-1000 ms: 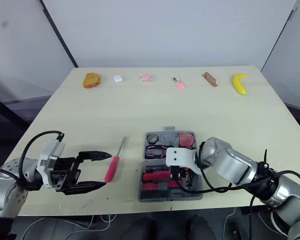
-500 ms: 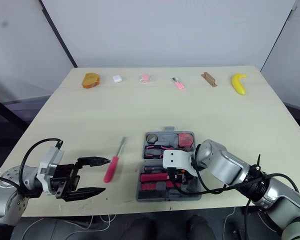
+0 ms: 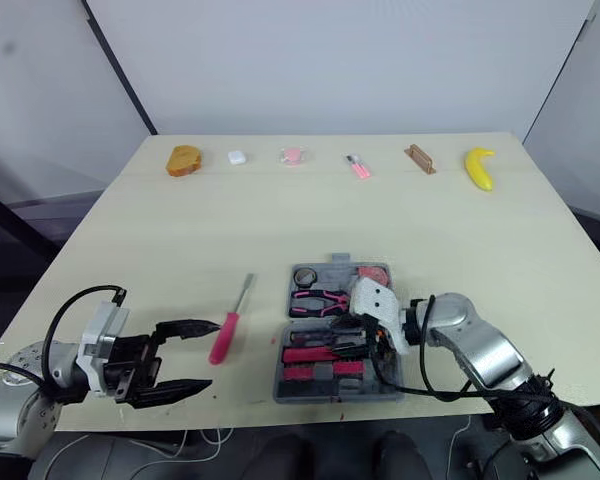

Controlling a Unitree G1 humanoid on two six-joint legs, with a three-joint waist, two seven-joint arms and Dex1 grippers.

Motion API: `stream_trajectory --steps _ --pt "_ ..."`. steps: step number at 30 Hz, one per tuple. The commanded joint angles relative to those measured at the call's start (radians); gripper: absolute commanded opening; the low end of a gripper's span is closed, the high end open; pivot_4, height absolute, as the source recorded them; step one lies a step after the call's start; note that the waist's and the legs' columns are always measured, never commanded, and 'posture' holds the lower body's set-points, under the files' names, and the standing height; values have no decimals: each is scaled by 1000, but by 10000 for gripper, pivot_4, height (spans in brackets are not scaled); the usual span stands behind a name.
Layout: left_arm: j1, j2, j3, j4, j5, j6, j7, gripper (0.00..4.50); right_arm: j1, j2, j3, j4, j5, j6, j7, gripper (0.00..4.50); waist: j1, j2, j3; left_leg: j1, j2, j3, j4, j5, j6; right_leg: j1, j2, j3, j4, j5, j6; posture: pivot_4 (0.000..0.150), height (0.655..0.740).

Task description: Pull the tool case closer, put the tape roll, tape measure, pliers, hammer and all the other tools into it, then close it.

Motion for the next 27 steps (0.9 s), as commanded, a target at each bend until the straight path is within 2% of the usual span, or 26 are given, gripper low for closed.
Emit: stream_trajectory --steps 1,8,13,16,18,19,21,23,27 --pt "-8 -7 -4 9 -3 -21 -47 45000 27 43 -24 80 -14 -132 -3 1066 0 0 0 0 0 0 0 0 0 0 0 0 0 0 0 1500 7400" --pt "-16 -11 -14 27 0 -30 -56 45000 15 83 0 272 -87 -287 23 1066 0 0 0 0 0 0 0 0 0 0 0 0 0 0 0 1500 7400" --pt "-24 -18 -26 38 5 -36 -49 45000 13 76 87 481 -230 -393 40 1066 -1 0 -1 1 0 1 0 0 0 0 0 0 0 0 0 1500 7400" --pt "-25 -25 -34 25 6 -30 -33 45000 13 83 138 595 -297 -406 34 1066 -2 -4 -4 4 0 1 0 0 0 3 1 1 0 0 0 1500 7400" --pt "-23 -30 -38 11 6 -22 -18 45000 12 95 147 638 -310 -394 24 1066 -2 -6 -6 13 0 2 -3 0 0 10 1 1 -1 0 0 1500 7400" --pt "-22 -33 -38 2 4 -16 -9 45000 13 100 148 648 -311 -374 20 1066 -3 -8 -12 17 0 2 -4 0 0 14 1 1 -2 -1 -1 1500 7400" --pt "-18 -41 -39 -13 4 -6 8 45000 11 99 158 671 -338 -397 15 1066 -3 -11 -16 37 2 2 -9 0 0 30 2 1 -3 -6 -8 1500 7400" --pt "-10 -56 -31 -26 0 11 46 45000 21 111 122 647 -304 -422 4 1066 -3 -12 -18 40 3 1 -10 0 0 33 2 1 -3 -6 -9 1500 7400" --pt "9 -107 18 -49 -21 64 191 45000 60 156 -54 459 -140 -445 -57 1066 1 -13 -19 37 3 0 -10 0 0 32 1 0 -3 -5 -8 1500 7400"
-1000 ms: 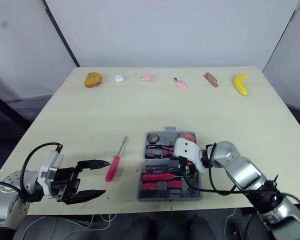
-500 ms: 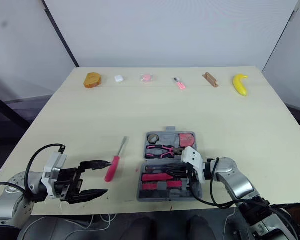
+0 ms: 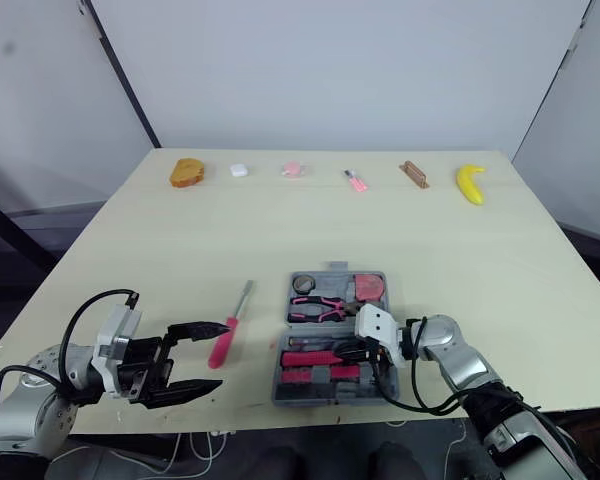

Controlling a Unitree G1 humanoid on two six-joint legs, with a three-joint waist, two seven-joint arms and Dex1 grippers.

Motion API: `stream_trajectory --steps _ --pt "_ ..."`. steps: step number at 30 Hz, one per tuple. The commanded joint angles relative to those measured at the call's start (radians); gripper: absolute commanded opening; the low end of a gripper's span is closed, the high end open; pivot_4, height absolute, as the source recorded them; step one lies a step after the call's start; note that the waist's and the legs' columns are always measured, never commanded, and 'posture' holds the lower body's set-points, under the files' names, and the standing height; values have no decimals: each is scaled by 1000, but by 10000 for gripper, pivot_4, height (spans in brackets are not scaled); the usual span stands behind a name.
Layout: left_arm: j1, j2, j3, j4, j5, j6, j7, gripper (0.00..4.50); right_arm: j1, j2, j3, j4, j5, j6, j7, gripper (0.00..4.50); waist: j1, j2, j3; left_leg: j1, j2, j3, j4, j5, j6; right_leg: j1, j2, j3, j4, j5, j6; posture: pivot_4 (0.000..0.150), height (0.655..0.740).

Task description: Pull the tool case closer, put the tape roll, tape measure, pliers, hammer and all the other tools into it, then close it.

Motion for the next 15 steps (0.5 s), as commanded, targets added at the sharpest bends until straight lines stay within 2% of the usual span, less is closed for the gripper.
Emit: stream_trajectory --steps 1,2,3,6,8,11,14,15 --pt "9 -23 59 -38 -24 31 106 45000 43 8 -96 -87 51 37 -82 1066 -1 0 1 -1 0 0 1 0 0 -1 0 0 0 1 1 1500 7400" --pt "15 -37 76 -38 -24 44 157 45000 59 17 -139 -143 98 49 -101 1066 -1 1 2 -2 0 0 1 0 0 -1 -1 0 0 1 1 1500 7400" --pt "23 -47 91 -39 -15 58 214 45000 75 17 -171 -193 135 65 -110 1066 1 8 8 -2 0 0 1 0 0 -1 -1 0 0 1 1 1500 7400" --pt "45 -80 138 -37 -20 104 334 45000 131 -19 -265 -339 242 189 -132 1066 1 12 11 -7 -1 0 0 0 0 -7 -4 0 1 2 2 1500 7400" --pt "62 -94 161 -34 -30 123 371 45000 170 -46 -328 -386 260 189 -155 1066 1 11 11 -13 -1 -1 1 0 0 -12 -4 -1 1 2 3 1500 7400" --pt "95 -106 191 -3 -15 115 400 45000 280 -117 -425 -423 245 142 -163 9231 4 11 11 -21 -2 -2 2 0 0 -18 -4 -3 1 2 3 1500 7400" --pt "136 -106 221 42 3 90 403 45000 432 -185 -544 -445 278 96 -118 23336 9 11 11 -22 -3 -3 2 0 0 -18 -4 -4 0 2 3 1500 7400" --pt "147 -105 231 55 5 87 403 45000 472 -196 -580 -449 296 92 -111 26300 8 11 11 -22 -3 -2 2 0 0 -18 -4 -4 0 2 3 1500 7400"
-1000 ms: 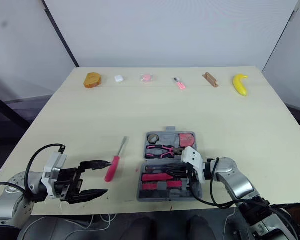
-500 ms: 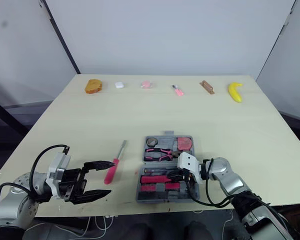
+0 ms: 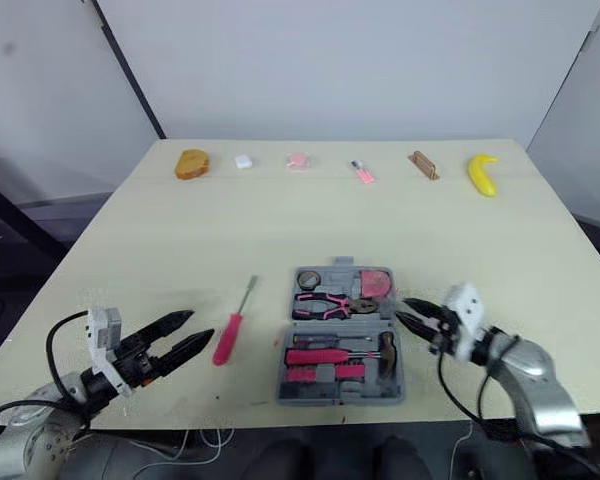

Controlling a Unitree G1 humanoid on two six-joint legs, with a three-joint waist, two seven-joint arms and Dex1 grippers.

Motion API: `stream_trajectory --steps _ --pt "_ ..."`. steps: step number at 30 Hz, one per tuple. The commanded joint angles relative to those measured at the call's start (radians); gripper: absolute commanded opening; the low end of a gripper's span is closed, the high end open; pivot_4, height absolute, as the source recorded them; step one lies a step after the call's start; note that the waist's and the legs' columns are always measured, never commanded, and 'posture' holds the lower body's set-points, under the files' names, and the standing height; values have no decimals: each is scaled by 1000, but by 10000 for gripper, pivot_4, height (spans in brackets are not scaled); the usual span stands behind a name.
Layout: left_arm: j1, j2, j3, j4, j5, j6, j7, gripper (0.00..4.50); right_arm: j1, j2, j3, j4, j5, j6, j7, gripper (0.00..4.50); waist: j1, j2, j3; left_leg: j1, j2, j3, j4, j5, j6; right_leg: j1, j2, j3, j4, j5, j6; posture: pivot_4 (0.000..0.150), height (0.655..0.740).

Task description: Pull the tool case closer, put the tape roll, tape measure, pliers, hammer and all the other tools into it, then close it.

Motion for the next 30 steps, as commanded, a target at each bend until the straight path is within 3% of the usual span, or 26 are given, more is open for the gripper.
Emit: stream_trajectory --steps 1,5,9,14,20,25,30 --pt "41 5 58 45 14 -33 -2 45000 143 -50 -160 -49 71 -50 45 30494 -1 0 0 0 0 0 0 0 0 0 0 0 0 0 0 1500 7400" --pt "102 13 86 83 32 -55 -17 45000 314 -88 -324 -12 112 -105 102 43694 -6 -1 1 1 1 2 0 0 0 0 1 2 0 -1 -2 1500 7400" --pt "148 7 91 75 45 -64 -12 45000 400 -108 -418 39 125 -138 139 43694 -8 -2 1 1 2 4 0 0 0 0 2 4 -1 -3 -3 1500 7400" --pt "141 -5 83 86 53 -83 -13 45000 398 -108 -428 49 124 -140 147 43694 -7 -2 1 1 2 4 0 0 0 0 2 4 -1 -3 -3 1500 7400" --pt "78 -13 66 65 61 -79 29 45000 305 -122 -332 -144 177 -30 131 43694 -8 -2 2 1 2 4 0 0 0 0 2 4 -1 -2 -2 1500 7400" --pt "28 5 8 -67 124 60 207 45000 161 -168 -209 -307 235 123 113 43694 -3 -2 2 1 2 3 1 0 0 0 1 4 -1 0 0 1500 7400" --pt "-40 -12 -61 -293 94 340 427 45000 -11 -215 -107 -401 277 233 116 43694 3 -4 4 0 1 1 2 0 0 0 0 2 -1 0 1 1500 7400"
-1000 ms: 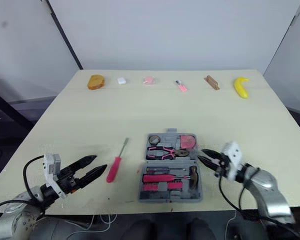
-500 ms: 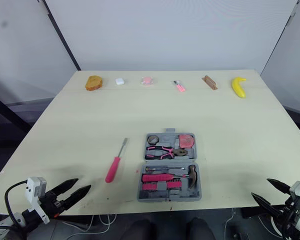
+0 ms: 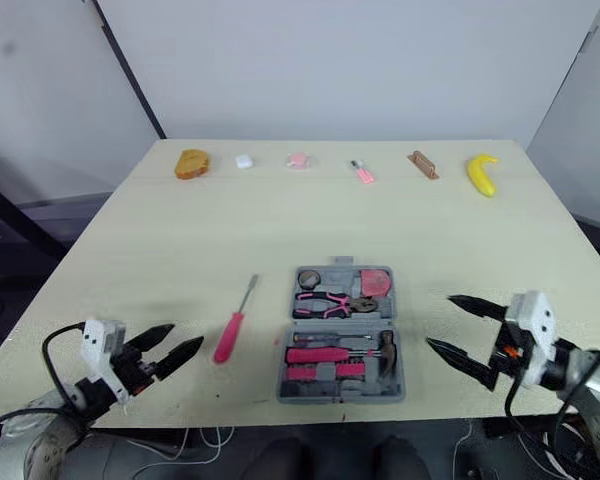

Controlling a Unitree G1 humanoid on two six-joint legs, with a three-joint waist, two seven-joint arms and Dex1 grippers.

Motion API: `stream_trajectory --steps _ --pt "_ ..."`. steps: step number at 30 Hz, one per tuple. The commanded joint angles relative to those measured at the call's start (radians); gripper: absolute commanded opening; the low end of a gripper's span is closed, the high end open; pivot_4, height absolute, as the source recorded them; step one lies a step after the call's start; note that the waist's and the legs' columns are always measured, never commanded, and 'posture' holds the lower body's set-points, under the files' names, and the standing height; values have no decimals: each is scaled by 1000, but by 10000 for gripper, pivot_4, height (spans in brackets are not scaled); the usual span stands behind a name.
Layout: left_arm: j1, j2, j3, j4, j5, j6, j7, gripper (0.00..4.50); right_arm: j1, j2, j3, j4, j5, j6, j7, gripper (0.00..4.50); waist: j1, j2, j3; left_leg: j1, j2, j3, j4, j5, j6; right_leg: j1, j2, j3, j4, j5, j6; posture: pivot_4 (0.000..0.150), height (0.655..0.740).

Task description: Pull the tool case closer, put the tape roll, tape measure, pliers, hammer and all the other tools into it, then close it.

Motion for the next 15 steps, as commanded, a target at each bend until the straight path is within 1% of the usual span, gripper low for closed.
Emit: stream_trajectory --steps 1,2,4,7,11,13,15 --pt "-39 -21 -30 -161 -23 125 128 45000 -65 -37 20 -69 50 52 18 43694 2 0 0 0 0 -1 0 0 0 0 0 -1 0 0 0 1500 7400" --pt "-75 -41 -52 -206 -9 184 208 45000 -97 -51 34 -80 64 70 33 43694 1 0 0 0 0 -1 0 0 0 0 0 -1 0 0 0 1500 7400" --pt "-126 -72 -78 -262 5 284 318 45000 -135 -69 50 -94 82 96 49 43694 4 0 1 0 0 -1 0 0 0 0 0 0 0 0 0 1500 7400" --pt "-183 -127 -121 -304 58 438 478 45000 -198 -78 80 -106 97 132 49 43694 9 -2 1 -1 -1 -2 1 0 0 0 1 -1 1 1 1 1500 7400" --pt "-220 -205 -169 -300 126 546 621 45000 -259 -78 109 -100 89 151 51 43694 5 -1 1 -1 -1 -2 1 0 0 0 1 -1 1 1 1 1500 7400" --pt "-235 -242 -180 -295 159 581 670 45000 -274 -80 113 -96 87 155 54 43694 8 -3 2 -1 -2 -3 1 0 0 0 1 -1 1 1 1 1500 7400" --pt "-242 -264 -199 -290 178 607 688 45000 -290 -79 115 -94 92 163 54 43694 13 -3 2 -2 -2 -4 1 0 0 0 1 -2 1 1 1 1500 7400"
